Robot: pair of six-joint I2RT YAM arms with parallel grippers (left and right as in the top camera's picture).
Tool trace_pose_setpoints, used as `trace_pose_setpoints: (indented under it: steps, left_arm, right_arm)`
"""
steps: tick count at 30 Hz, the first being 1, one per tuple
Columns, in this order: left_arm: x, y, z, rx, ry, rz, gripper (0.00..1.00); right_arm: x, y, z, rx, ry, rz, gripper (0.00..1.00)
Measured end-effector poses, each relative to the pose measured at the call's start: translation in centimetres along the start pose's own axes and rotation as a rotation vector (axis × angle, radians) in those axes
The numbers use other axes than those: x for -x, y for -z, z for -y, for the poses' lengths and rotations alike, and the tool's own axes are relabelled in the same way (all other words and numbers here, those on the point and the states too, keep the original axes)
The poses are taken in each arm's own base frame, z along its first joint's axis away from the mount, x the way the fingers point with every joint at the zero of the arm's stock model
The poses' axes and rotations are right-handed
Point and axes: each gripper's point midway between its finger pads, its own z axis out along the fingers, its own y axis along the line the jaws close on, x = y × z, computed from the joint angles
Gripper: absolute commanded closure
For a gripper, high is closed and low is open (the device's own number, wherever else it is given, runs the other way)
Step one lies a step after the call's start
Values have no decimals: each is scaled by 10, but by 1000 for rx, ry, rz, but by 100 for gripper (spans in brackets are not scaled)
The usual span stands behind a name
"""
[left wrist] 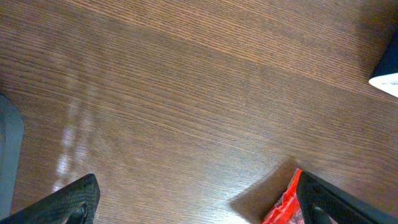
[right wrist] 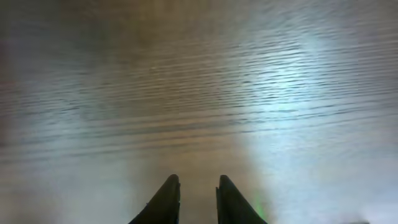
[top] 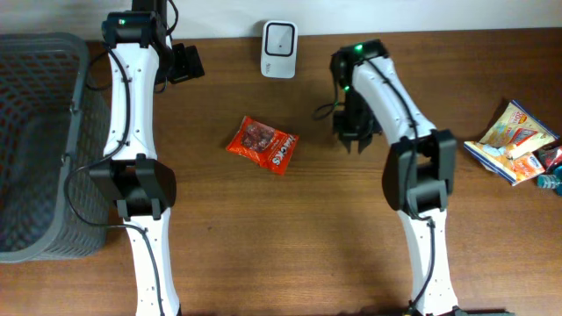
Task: Scan the item barcode
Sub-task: 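Grasp the red Tacks bag's top edge with the right gripper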
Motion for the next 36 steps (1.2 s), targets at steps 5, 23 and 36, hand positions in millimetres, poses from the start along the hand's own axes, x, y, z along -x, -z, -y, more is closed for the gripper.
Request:
trace_pose_setpoints:
  steps: [5, 23, 36]
  left_arm:
    - [0, 0, 0, 0, 0, 0, 1]
    - [0, 0, 0, 0, 0, 0, 1]
    - [0, 0, 0, 0, 0, 0, 1]
  right_arm:
    - [13, 56, -28, 141, 156, 198, 2]
    - [17, 21, -201, 94, 899, 551, 16]
    - [31, -19, -202, 77, 908, 571, 68]
